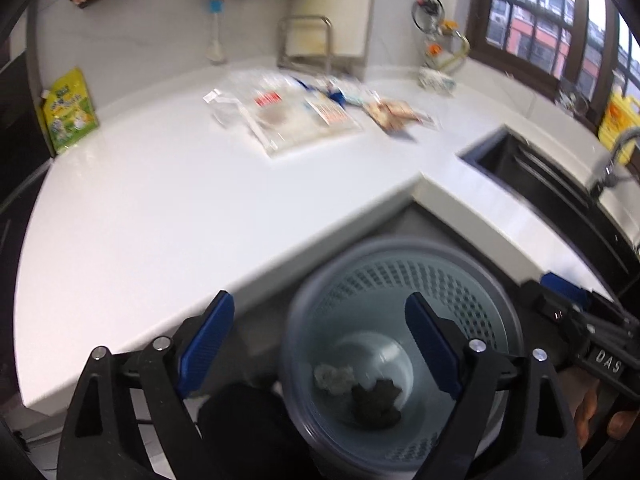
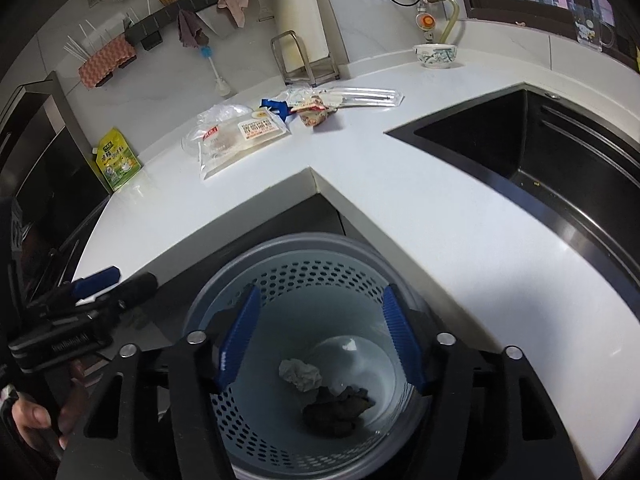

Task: Collect trash
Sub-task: 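Grasp the red-white snack wrapper with the right tool while the left tool reaches the bread bag, then grasp the clear bread bag with the left tool and carry both items to the bin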

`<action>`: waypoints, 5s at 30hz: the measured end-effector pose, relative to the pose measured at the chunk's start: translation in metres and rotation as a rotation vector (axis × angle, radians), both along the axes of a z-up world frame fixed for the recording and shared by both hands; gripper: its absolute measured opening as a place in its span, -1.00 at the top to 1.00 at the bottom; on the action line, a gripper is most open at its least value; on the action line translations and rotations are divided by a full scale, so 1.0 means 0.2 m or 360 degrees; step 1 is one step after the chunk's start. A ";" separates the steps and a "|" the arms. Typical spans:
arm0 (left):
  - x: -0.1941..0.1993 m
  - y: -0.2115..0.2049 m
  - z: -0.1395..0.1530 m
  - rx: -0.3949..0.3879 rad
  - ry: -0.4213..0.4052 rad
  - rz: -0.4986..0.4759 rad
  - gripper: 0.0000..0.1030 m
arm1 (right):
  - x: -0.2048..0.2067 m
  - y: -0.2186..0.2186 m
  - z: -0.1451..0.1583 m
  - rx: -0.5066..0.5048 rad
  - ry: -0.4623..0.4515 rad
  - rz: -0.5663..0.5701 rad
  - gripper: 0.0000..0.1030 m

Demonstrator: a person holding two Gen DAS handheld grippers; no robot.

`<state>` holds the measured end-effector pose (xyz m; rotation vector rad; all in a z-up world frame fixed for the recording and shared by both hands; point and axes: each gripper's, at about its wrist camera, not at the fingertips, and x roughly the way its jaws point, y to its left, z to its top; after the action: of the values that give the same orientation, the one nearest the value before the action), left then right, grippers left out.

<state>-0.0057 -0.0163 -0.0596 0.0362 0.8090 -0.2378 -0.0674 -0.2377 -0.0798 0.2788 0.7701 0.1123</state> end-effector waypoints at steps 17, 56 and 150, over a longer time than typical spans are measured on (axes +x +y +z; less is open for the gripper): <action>0.51 0.13 0.23 -0.0030 -0.0175 0.0232 -0.83 | 0.61 -0.02 0.23 -0.0076 -0.0075 0.0005 -0.38; 0.96 0.11 0.12 0.0012 -0.0084 0.0311 -0.87 | 1.48 0.04 0.02 -0.0286 0.0254 0.0042 0.48; -0.16 -0.19 -0.11 0.0077 0.0063 -0.0119 0.87 | -0.10 0.08 -0.16 -0.0060 0.0158 -0.0014 0.74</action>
<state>-0.0382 -0.0536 -0.0822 0.1076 0.8538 -0.2904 -0.0869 -0.2215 -0.1118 0.2533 0.8686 0.0761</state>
